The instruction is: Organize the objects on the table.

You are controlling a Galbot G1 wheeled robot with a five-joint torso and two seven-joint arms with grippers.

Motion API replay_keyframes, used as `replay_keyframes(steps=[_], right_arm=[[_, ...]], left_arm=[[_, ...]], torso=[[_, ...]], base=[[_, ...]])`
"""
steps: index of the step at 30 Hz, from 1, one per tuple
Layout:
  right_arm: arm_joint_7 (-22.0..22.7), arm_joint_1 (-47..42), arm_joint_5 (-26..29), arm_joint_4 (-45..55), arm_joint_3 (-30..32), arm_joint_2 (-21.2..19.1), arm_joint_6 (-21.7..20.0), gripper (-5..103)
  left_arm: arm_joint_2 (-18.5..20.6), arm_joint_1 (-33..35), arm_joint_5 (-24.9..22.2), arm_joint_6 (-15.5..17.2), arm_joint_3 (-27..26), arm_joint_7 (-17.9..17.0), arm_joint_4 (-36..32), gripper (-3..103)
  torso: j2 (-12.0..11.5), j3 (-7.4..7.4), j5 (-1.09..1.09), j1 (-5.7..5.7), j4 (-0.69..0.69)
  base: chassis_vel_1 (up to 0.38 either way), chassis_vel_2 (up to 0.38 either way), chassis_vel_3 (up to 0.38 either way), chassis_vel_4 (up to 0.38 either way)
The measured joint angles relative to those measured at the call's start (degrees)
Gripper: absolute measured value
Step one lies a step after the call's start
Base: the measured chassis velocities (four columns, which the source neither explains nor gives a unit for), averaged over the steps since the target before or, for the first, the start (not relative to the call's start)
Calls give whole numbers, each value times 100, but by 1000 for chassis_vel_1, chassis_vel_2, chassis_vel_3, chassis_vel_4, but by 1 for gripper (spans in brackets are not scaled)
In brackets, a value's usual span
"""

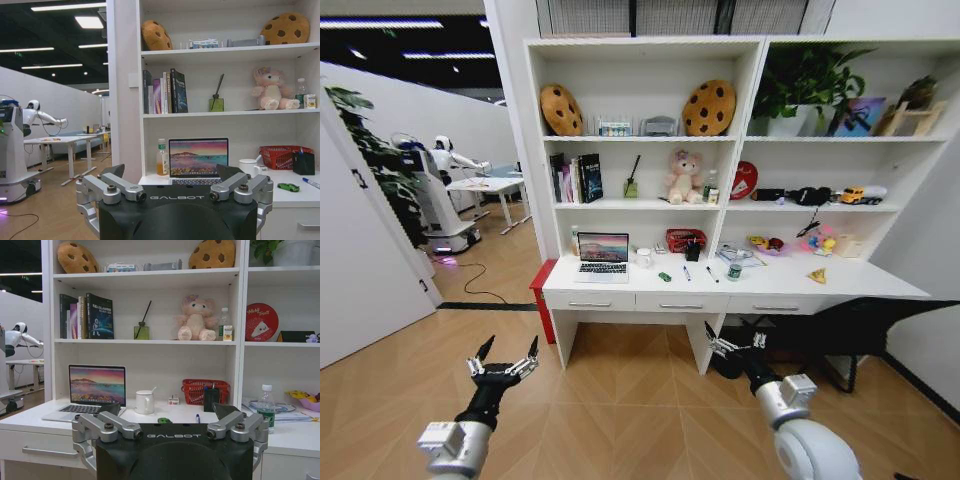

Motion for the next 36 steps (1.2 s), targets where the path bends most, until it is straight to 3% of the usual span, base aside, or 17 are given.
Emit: replay_keyframes(steps=[16,36], right_arm=[[-135,23,44,-34,22,18,-12,100],[-198,52,58,-111,34,18,33,100]], left_arm=[[30,-14,-15,-13,-23,6,9,100],[22,4,38,-17,-17,4,21,100]], torso=[[1,-1,0,-2,0],[1,-1,-1,0,0]], base=[[-45,52,52,-50],[-278,274,273,-267]])
